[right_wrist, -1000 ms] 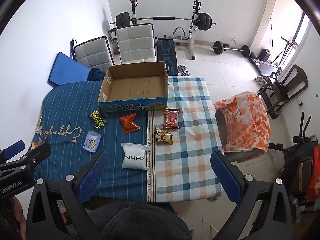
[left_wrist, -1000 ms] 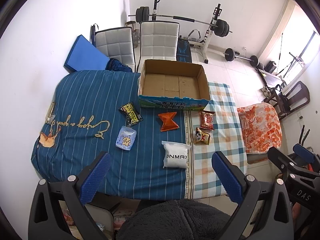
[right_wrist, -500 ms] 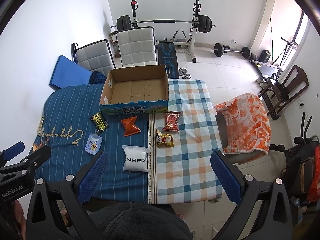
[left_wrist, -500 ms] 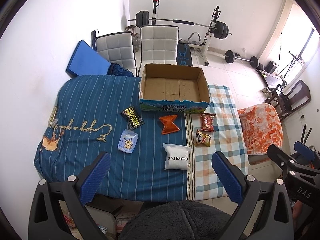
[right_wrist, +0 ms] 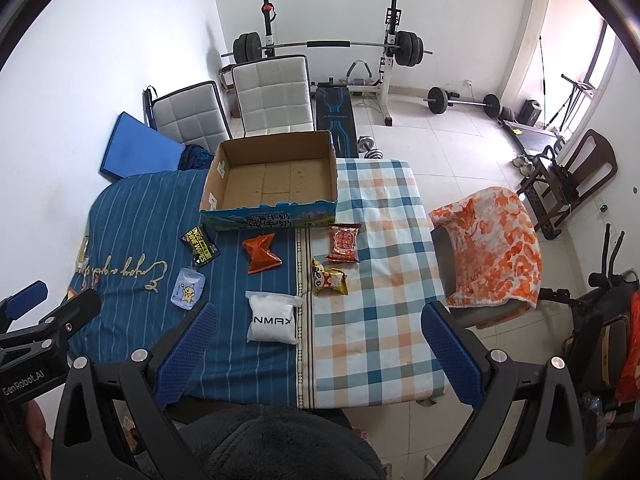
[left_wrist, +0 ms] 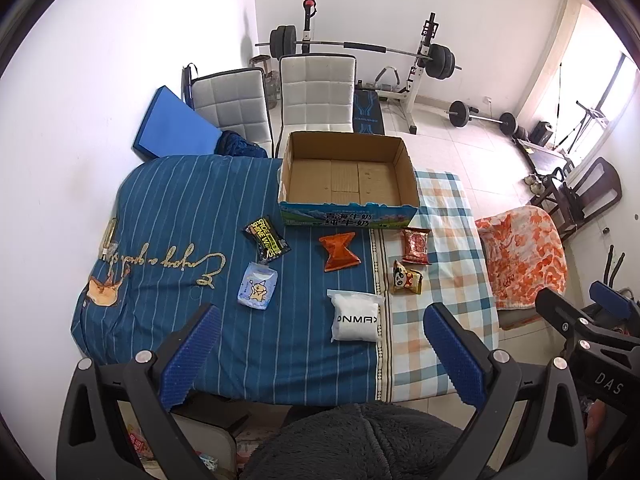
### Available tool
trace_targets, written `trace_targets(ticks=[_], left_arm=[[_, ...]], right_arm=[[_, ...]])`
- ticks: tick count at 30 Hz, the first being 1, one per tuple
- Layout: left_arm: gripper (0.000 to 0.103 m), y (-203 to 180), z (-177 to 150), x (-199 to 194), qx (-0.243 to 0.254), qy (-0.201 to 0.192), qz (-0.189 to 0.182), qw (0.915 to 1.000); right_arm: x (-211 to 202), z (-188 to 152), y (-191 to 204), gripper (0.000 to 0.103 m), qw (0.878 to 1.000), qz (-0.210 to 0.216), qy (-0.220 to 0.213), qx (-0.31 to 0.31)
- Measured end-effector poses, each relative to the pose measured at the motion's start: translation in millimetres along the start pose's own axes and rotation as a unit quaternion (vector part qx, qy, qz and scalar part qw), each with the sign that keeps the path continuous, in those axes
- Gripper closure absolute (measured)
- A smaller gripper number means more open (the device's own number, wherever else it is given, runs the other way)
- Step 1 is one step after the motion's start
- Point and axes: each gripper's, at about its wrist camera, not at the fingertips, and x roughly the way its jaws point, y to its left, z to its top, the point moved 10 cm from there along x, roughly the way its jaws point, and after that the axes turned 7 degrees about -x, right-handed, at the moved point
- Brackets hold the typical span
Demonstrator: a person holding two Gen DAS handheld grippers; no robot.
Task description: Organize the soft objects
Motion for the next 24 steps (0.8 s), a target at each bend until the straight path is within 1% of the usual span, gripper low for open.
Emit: trace_targets(ticks=[8,14,17,19,24], left_arm=[[0.0,-1,1,-3,-0.001,-0.003,-0.001,1.0],[0.0,-3,9,-10,0.005,-0.013,-0.002,0.9999],[0.0,-4,9,-10,0.004,-0.013,-0.003,0.9999],[0.0,-9,3,-7,0.004,-0.014,-0.002,0.9999],[0.0,-9,3,-8,0.004,-0.017,-0.003,0.9998]], right_arm=[[-7,3,-2,0.0,1.0,-0.005,-0.008,0.002],[-17,4,-7,0.0,1.0,-0.013,-0.025,0.006],[-19,4,-10,0.0,0.999,-0.015,-0.026,0.011],[-20,3,-11,0.0,0.999,-0.017,-0.028,0.012],[-20,3,-10,0.0,0.999,-0.019,-0.03,0.011]])
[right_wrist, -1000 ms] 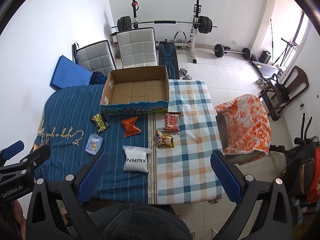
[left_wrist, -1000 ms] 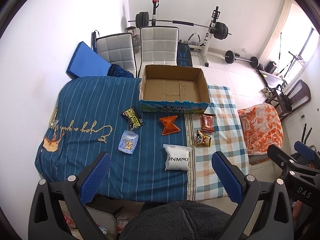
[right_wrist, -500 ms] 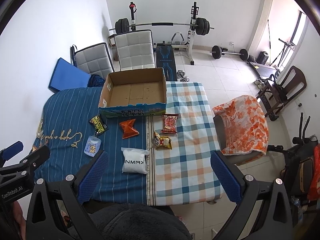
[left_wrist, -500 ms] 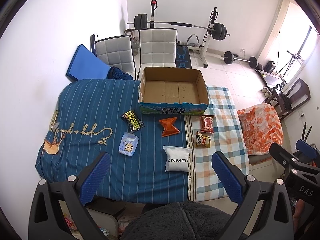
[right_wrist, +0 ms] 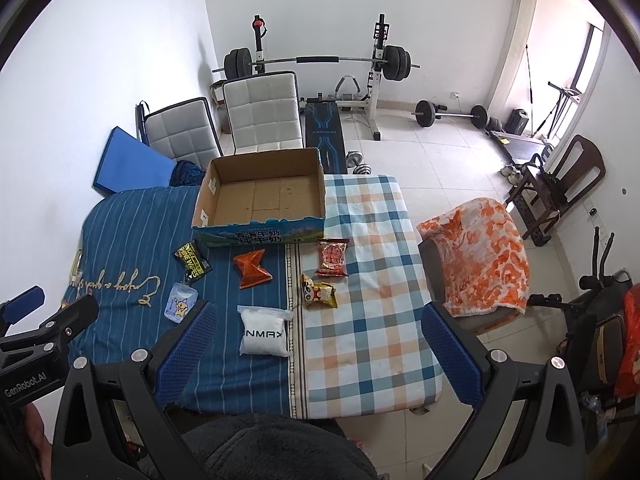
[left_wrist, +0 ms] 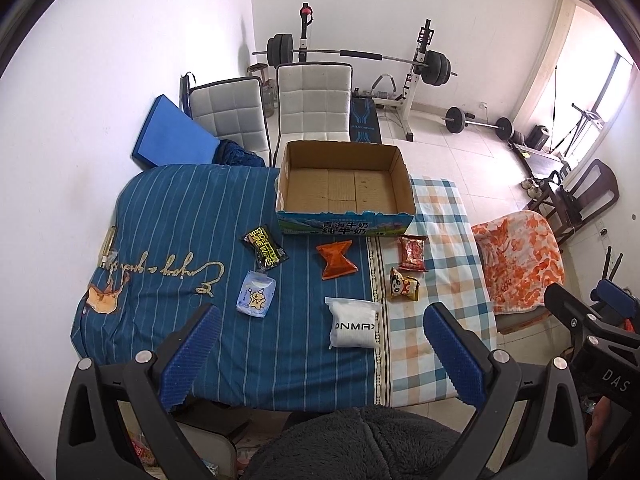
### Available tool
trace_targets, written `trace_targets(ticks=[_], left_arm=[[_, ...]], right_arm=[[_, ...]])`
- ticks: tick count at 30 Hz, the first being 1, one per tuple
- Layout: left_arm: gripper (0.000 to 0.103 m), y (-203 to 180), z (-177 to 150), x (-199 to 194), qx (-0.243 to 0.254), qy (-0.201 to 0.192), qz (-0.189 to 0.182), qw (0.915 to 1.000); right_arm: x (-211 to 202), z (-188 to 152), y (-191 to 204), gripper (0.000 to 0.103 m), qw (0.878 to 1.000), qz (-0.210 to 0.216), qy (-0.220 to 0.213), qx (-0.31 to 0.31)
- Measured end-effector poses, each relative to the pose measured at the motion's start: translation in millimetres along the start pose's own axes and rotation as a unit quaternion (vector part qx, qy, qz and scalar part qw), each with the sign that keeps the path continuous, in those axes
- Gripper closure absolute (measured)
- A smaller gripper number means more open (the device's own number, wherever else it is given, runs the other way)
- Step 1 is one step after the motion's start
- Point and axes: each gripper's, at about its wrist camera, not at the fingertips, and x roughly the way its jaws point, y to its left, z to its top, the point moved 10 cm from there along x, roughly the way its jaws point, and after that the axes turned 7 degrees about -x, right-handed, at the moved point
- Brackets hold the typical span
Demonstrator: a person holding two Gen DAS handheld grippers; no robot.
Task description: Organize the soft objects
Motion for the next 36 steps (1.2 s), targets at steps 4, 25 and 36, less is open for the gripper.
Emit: trace_targets(ticks=[4,25,36], left_arm=[[0.0,0,-1,0,0.0,0.0,0.0,1.0],[0.0,7,-6,36,-0.019,0.018,0.01,0.9996],[0.0,20,-45,186,-0.025,0.146,0.025,0.9886]], right_arm=[[-1,0,0,0.0,1.0,0.0,-0.001,0.0],[27,-7,-1,0.0,1.0,0.009,0.024,0.017],[183,-46,-16,0.0,0.99,0.02,0.134,0.024]])
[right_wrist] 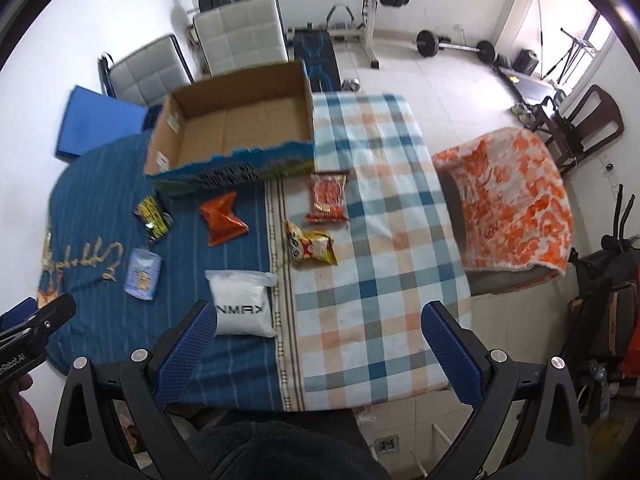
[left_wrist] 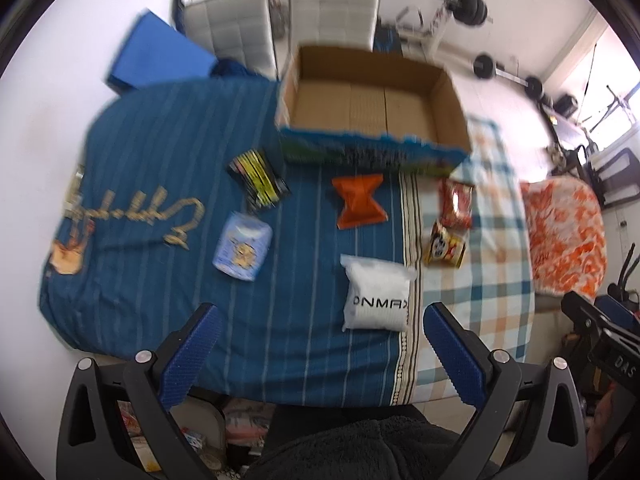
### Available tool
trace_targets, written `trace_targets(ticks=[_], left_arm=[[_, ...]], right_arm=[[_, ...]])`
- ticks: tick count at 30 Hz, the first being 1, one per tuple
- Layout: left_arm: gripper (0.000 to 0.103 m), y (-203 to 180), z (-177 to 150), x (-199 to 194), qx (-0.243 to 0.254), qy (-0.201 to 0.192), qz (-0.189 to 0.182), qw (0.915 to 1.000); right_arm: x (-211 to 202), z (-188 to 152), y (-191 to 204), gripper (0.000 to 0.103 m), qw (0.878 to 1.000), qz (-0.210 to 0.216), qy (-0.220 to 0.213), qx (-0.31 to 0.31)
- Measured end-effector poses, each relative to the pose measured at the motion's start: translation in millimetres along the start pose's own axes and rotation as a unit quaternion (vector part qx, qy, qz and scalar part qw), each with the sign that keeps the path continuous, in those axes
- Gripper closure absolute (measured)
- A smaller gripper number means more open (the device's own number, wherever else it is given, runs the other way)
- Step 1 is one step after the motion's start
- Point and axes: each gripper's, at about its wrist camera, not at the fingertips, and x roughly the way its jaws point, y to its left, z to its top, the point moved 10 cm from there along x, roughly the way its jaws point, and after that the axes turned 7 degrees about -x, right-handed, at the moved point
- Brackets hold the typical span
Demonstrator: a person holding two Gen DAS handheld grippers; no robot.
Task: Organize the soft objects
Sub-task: 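Grasp the white NMAX pouch with the left tool while the right tool grasps the red-green snack bag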
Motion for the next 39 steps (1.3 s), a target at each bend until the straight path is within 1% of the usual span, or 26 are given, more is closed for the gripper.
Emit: trace_targets(ticks=[2,4,6,8,9,10,12,13,14,16,19,20,21,22,23,24,26,27,30,32,34,35,38,39], left_arm=[[0.0,-8,-2,29,0.007,0.025,-0.006,0.9996],[0.0,-12,-8,59,0.016,0.052,0.003,0.9985],[0.0,-24,-15,88,0.024,0.081,-0.006,0.9964],[0.0,-33,-22,116,0.027,0.107,-0.004,0.9939],[0.0,-41,-26,133,0.029,0.122,-0.009,0.992],[0.0,-46,-29,146,0.03,0.132,-0.004,0.9908],[0.0,-56,-34,171,0.04,0.149,0.001,0.988],[0.0,-59,-35,182,0.044,0.157,0.009,0.9866],[0.0,-65,-38,195,0.05,0.167,0.012,0.9846],[0.0,-73,-47,221,0.061,0.19,0.027,0.9795],[0.0,-83,-62,247,0.073,0.219,0.036,0.9724],[0.001,-86,-68,255,0.076,0.226,0.038,0.9703],[0.005,-88,-72,261,0.079,0.231,0.04,0.9689],[0.015,-90,-75,265,0.085,0.231,0.045,0.9681],[0.02,-88,-76,267,0.091,0.224,0.06,0.9686],[0.021,-85,-74,267,0.092,0.213,0.069,0.9704],[0.026,-82,-74,261,0.076,0.208,0.056,0.9737],[0.027,-77,-73,256,0.064,0.205,0.051,0.9754],[0.027,-59,-61,241,0.051,0.181,0.062,0.9802],[0.027,-46,-53,234,0.041,0.173,0.069,0.9816],[0.027,-32,-41,221,0.027,0.162,0.073,0.9837],[0.027,-28,-37,218,0.022,0.158,0.074,0.9843],[0.027,-18,-24,215,0.015,0.15,0.066,0.9863],[0.027,-16,-20,216,0.014,0.149,0.065,0.9866]], right_arm=[[34,0,-5,0.0,1.0,0.0,0.02,0.0],[72,-2,-11,0.0,0.999,0.007,0.045,-0.002],[97,-5,-16,0.0,0.998,0.013,0.063,-0.001],[130,-11,-26,0.0,0.996,0.013,0.087,0.003],[139,-13,-28,0.0,0.995,0.016,0.094,0.004],[156,-18,-34,0.0,0.994,0.018,0.106,0.007],[174,-25,-41,0.0,0.992,0.015,0.123,0.008],[188,-29,-46,0.0,0.991,0.017,0.13,0.008],[201,-35,-52,0.0,0.99,0.011,0.141,0.009],[218,-46,-60,0.0,0.987,0.01,0.163,0.01],[241,-60,-72,0.0,0.982,0.012,0.187,0.014],[245,-64,-75,0.0,0.981,0.013,0.192,0.016],[250,-66,-78,0.0,0.98,0.016,0.197,0.018],[254,-69,-82,0.0,0.979,0.02,0.201,0.021],[257,-70,-84,0.0,0.979,0.024,0.203,0.022],[259,-70,-85,0.0,0.978,0.027,0.204,0.022],[261,-68,-86,0.0,0.978,0.036,0.204,0.02],[261,-66,-85,0.0,0.978,0.043,0.203,0.018],[260,-54,-81,0.0,0.979,0.057,0.197,0.013],[257,-41,-75,0.0,0.978,0.076,0.193,0.016],[256,-20,-68,0.0,0.977,0.096,0.187,0.026],[256,-11,-67,0.0,0.978,0.098,0.184,0.029],[263,35,-64,0.0,0.982,0.1,0.157,0.044],[267,45,-63,0.0,0.982,0.098,0.154,0.05]])
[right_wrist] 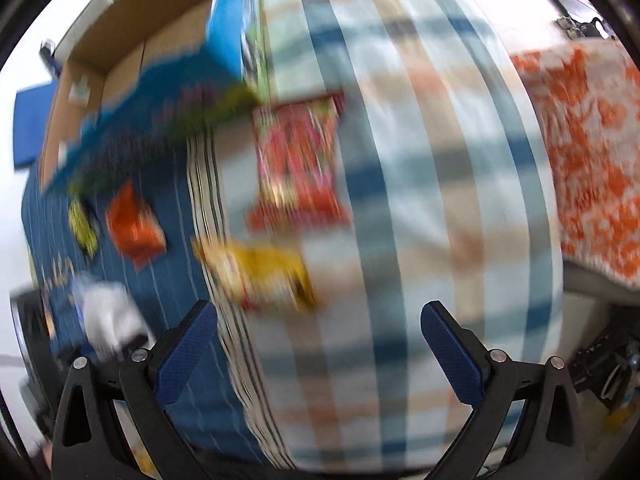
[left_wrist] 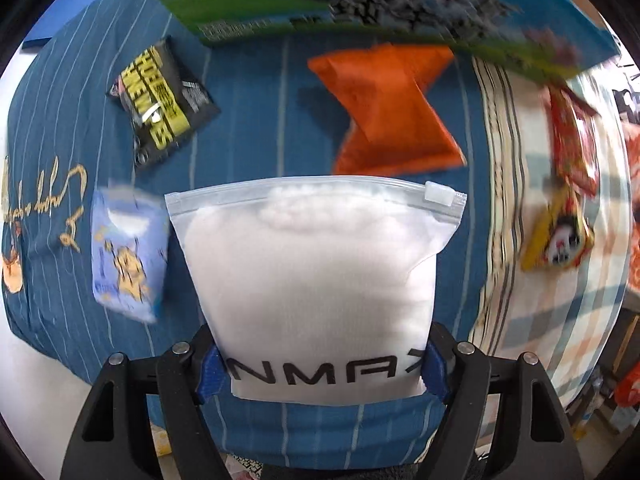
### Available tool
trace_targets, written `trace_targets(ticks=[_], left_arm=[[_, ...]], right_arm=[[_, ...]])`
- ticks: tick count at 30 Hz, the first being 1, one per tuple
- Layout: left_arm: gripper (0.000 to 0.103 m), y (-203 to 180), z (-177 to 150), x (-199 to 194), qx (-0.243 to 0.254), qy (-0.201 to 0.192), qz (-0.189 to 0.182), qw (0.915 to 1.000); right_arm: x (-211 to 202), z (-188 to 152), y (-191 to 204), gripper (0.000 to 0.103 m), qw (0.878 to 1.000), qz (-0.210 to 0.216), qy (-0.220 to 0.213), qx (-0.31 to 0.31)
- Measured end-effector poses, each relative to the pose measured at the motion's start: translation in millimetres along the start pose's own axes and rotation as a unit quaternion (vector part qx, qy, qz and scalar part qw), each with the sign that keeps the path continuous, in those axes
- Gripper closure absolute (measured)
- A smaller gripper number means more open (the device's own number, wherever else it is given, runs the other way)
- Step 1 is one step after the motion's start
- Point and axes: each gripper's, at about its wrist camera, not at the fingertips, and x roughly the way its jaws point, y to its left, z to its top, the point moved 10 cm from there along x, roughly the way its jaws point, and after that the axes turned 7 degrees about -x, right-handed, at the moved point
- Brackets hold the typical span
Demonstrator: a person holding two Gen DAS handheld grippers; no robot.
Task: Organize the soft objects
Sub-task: 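Grasp the white NMAX pouch with the left tool while the right tool grasps the red-green snack bag, then carry the white pouch with the left tool while the right tool carries the red-green bag to the box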
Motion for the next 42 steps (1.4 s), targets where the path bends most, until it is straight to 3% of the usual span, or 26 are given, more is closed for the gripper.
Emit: trace_targets(ticks=[3,5,7,9,12,19,24,30,33,37,42], left_arm=[[0.027,9,13,-2,0.004,0.003,-0.001,1.0],[0.027,12,17,-3,0.013,0.009,-0.003,0.9999],[0.027,12,19,4,0.018,0.015,-0.006,0.9997],[0.027,19,16,6,0.021,0.023,-0.013,0.9994],[0.027,24,12,14,0.032,0.021,-0.023,0.999],[0.027,25,-5,11,0.057,0.015,-0.032,0.9977],[0.027,44,-67,2,0.062,0.02,-0.029,0.9975],[0.027,51,-129,1,0.063,0.025,-0.018,0.9976],[0.027,41,-163,0,0.064,0.033,-0.015,0.9973],[0.026,46,-179,14,0.063,0.035,-0.004,0.9974],[0.025,56,-204,13,0.051,0.028,0.001,0.9983]], right_arm=[[16,39,1,0.009,1.0,0.0,0.004,0.031],[34,59,1,0.024,0.999,-0.012,0.021,0.042],[48,66,3,0.025,0.998,-0.02,0.037,0.049],[61,70,3,0.05,0.997,-0.024,0.05,0.054],[69,68,1,0.054,0.996,-0.036,0.057,0.057],[30,26,-30,0.056,0.992,-0.086,0.059,0.064],[14,-46,-44,0.056,0.99,-0.089,0.073,0.077],[27,-123,7,0.056,0.992,-0.056,0.097,0.05],[31,-142,43,0.056,0.994,-0.033,0.104,0.018],[44,-145,86,0.056,0.994,-0.031,0.104,-0.028],[60,-140,98,0.056,0.992,-0.06,0.104,-0.049]])
